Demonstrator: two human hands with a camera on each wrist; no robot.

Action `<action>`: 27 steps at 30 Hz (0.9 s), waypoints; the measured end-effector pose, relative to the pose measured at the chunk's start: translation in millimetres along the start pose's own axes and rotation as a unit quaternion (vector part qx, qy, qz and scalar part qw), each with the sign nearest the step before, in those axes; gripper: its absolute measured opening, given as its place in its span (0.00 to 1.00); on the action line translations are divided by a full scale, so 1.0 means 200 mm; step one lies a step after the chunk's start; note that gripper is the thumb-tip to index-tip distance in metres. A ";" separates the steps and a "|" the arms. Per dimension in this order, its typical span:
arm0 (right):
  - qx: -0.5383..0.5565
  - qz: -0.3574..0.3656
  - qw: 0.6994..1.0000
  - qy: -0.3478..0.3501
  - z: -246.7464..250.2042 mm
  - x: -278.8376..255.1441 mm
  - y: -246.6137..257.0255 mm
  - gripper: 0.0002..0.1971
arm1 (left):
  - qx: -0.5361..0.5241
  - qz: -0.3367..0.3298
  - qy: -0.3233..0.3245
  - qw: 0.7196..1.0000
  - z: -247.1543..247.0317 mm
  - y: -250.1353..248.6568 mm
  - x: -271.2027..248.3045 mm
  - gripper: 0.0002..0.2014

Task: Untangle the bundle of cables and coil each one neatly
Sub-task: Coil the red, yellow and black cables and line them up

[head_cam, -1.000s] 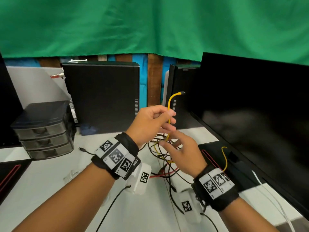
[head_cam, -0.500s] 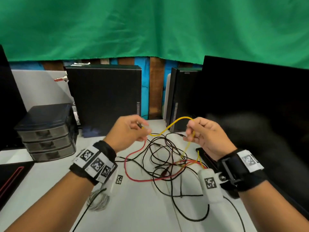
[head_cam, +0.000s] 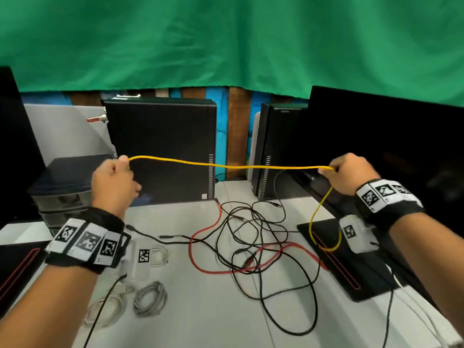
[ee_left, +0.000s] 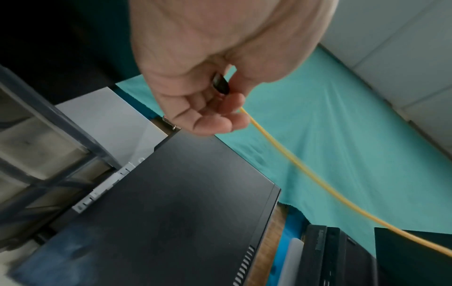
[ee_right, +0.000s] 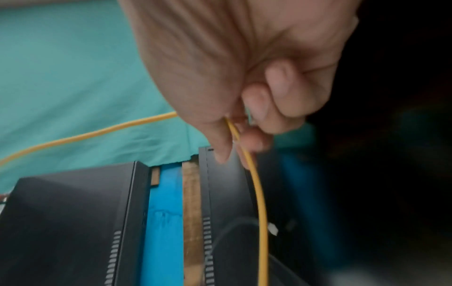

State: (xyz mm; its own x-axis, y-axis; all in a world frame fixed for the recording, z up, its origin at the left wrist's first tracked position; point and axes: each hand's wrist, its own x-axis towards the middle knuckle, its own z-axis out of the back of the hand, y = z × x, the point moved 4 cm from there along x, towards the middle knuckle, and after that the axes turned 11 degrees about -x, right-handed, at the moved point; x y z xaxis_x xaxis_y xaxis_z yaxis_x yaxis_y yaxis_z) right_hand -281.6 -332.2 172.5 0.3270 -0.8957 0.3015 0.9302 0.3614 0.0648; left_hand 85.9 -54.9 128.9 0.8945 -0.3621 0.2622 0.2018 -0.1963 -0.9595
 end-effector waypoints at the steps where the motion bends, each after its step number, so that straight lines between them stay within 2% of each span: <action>1: 0.056 -0.010 0.998 0.004 0.01 0.00 0.01 0.18 | -0.010 0.004 0.010 1.000 -0.01 0.02 0.00 0.15; 2: 0.143 -0.020 0.989 0.005 0.01 0.01 0.03 0.19 | -0.015 0.012 0.035 0.999 -0.04 0.05 -0.01 0.15; 4: 0.337 -0.023 0.941 -0.015 0.01 0.02 0.11 0.15 | -0.018 0.041 0.107 0.993 -0.13 0.11 -0.08 0.16; 5: 0.398 -0.004 0.916 -0.039 0.03 0.02 0.15 0.12 | -0.027 0.063 0.152 0.986 -0.17 0.14 -0.12 0.17; 6: 0.420 0.027 0.905 -0.065 0.06 0.02 0.19 0.11 | -0.051 0.094 0.201 0.974 -0.22 0.18 -0.17 0.17; 8: 0.382 0.104 0.914 -0.094 0.08 0.03 0.25 0.21 | -0.087 0.143 0.279 0.946 -0.27 0.24 -0.26 0.16; 11: 0.258 0.168 0.948 -0.076 0.02 0.01 0.28 0.30 | 0.024 0.119 0.317 0.941 -0.28 0.31 -0.34 0.15; 13: 0.130 0.159 0.978 -0.048 -0.04 -0.01 0.28 0.30 | 0.049 0.110 0.327 0.937 -0.28 0.30 -0.39 0.15; 15: 0.026 0.137 0.990 -0.035 -0.06 -0.07 0.29 0.27 | 0.032 0.109 0.336 0.935 -0.29 0.24 -0.44 0.14; 16: 0.014 0.139 0.988 -0.061 -0.03 -0.12 0.31 0.23 | 0.035 0.099 0.343 0.933 -0.30 0.20 -0.47 0.13; 18: 0.102 0.180 0.973 -0.100 0.02 -0.24 0.40 0.18 | 0.045 0.071 0.361 0.929 -0.35 0.12 -0.52 0.12; 19: 0.194 0.213 0.955 -0.067 0.02 -0.30 0.47 0.16 | 0.044 0.065 0.372 0.925 -0.37 0.08 -0.55 0.12; 21: 0.366 0.276 0.886 0.070 -0.02 -0.45 0.62 0.16 | 0.005 0.081 0.393 0.916 -0.43 0.01 -0.61 0.13; 22: 0.417 0.289 0.854 0.120 -0.07 -0.50 0.69 0.15 | -0.034 0.099 0.399 0.911 -0.45 -0.02 -0.63 0.15; 23: 0.461 0.288 0.827 0.140 -0.11 -0.55 0.73 0.13 | -0.081 0.123 0.394 0.907 -0.46 -0.05 -0.65 0.17; 25: 0.561 0.221 0.784 0.149 -0.19 -0.59 0.74 0.11 | -0.185 0.190 0.359 0.895 -0.44 -0.09 -0.65 0.19; 27: 0.646 0.121 0.733 0.175 -0.29 -0.63 0.70 0.10 | -0.300 0.274 0.325 0.854 -0.39 -0.11 -0.63 0.21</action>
State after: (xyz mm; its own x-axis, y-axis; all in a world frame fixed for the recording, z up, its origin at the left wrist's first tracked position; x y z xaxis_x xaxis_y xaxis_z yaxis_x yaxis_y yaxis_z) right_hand -183.0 -184.0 89.2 0.6890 -0.6952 0.2052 -0.0236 0.2614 0.9650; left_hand -61.5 -75.6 124.5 0.3398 -0.9403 -0.0214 -0.5912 -0.1958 -0.7824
